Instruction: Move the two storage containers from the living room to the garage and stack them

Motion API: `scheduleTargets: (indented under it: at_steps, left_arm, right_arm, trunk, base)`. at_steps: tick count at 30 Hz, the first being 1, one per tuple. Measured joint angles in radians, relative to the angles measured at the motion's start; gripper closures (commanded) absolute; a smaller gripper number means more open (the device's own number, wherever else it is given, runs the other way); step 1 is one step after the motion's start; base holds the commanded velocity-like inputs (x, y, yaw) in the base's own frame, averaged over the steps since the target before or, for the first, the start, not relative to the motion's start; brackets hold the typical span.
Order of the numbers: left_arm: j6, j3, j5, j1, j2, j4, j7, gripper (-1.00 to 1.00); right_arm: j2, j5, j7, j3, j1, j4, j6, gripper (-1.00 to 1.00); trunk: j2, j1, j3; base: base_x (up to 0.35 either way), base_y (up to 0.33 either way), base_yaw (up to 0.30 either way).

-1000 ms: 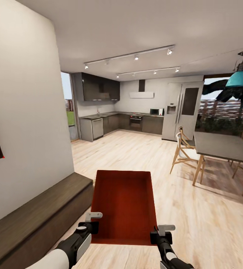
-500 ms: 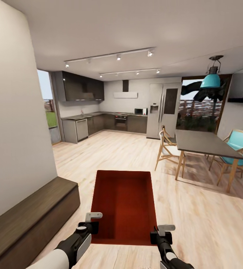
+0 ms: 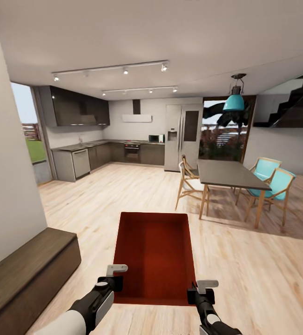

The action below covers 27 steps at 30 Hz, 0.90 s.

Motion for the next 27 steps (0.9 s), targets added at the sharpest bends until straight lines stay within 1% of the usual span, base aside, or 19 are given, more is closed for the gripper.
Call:
scheduleTargets:
  at_steps: [27]
  left_arm:
    - [0.000, 0.001, -0.003, 0.000, 0.000, -0.002, -0.001, 1.00]
  right_arm:
    - [0.000, -0.001, 0.000, -0.001, 0.000, 0.000, -0.002, 1.00]
  trunk:
    - [0.000, 0.000, 0.000]
  base:
    - [0.000, 0.000, -0.281]
